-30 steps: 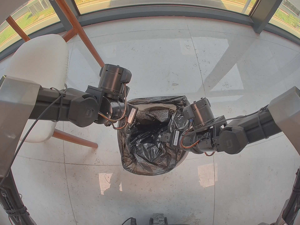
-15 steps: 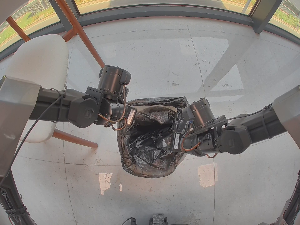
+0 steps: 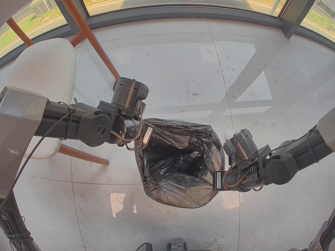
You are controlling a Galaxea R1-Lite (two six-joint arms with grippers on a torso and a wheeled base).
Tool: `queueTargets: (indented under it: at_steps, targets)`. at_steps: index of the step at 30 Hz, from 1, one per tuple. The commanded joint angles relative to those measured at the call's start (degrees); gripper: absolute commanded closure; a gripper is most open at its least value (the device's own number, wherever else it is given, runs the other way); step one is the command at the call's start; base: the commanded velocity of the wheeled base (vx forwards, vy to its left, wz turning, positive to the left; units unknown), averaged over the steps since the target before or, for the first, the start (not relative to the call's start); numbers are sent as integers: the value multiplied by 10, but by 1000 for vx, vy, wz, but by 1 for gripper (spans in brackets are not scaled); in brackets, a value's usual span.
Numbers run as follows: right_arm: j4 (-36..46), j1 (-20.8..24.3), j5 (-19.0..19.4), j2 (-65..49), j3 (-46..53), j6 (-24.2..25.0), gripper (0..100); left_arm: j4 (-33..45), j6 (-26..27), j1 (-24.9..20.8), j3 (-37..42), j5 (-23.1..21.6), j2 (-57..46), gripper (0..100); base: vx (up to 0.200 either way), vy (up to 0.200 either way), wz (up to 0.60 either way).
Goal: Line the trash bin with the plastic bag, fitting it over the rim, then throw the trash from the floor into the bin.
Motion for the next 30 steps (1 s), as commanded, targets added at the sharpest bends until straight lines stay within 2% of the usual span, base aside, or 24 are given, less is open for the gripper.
queueTargets:
  at_steps: [1, 10, 19, 28, 29, 30]
  targets:
    - [-2, -14, 0, -5, 8, -12, 0, -1, 0, -2, 9, 0, -1, 100, 0, 0, 0]
    - [-49, -20, -1, -9, 9, -10, 0, -1, 0, -2, 1, -1, -2, 100, 0, 0, 0]
    - [-50, -37, -1, -37, 16, -10, 0, 0, 3, 16, -78, -1, 14, 100, 0, 0, 0]
    - [-64, -42, -1, -39, 13, -10, 0, -16, 5, 16, -77, -7, 31, 100, 0, 0, 0]
    - [-71, -43, -1, -39, 14, -10, 0, -25, 7, 17, -77, -7, 31, 0, 0, 0, 0]
    - [-77, -48, -1, -39, 14, -11, 0, -33, 8, 17, -81, -8, 32, 0, 0, 0, 0]
